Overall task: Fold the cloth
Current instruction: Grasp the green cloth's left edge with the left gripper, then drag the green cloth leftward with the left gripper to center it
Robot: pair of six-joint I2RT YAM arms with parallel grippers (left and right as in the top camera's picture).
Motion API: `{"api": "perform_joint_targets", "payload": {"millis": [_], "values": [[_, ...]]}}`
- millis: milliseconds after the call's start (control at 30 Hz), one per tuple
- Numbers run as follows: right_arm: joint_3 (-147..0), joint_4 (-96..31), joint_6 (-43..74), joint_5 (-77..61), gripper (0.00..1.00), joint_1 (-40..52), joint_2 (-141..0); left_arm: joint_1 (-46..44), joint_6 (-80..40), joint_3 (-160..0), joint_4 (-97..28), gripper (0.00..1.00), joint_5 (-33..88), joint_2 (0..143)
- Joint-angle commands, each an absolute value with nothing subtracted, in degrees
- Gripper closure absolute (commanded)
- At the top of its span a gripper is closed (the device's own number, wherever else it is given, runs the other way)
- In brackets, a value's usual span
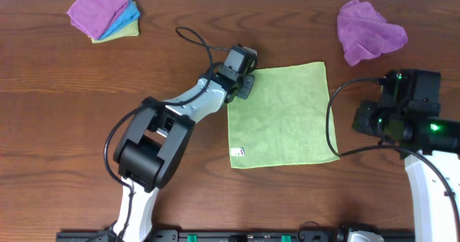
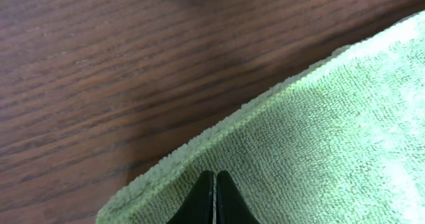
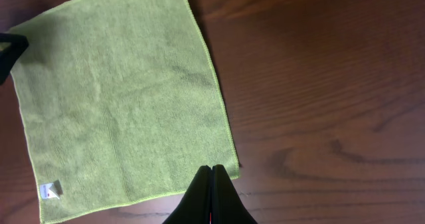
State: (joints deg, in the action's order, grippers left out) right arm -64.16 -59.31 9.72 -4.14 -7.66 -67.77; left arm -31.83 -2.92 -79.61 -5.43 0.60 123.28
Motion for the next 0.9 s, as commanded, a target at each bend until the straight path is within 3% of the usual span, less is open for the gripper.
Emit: {"api": "perform_joint_targets", "payload": {"millis": [0,867], "values": [[-64.27,-59.51,8.45,-4.56,0.99,-7.94,-67.61,-31.75,-2.72,-80.42,-5.30,0.94,-0.56,125.25],[-64.27,-58.85,8.01,-4.56,0.98,-7.84,-68.29,-28.03,11.60,-80.42,-8.78,0.94,-15.42,125.34]]}}
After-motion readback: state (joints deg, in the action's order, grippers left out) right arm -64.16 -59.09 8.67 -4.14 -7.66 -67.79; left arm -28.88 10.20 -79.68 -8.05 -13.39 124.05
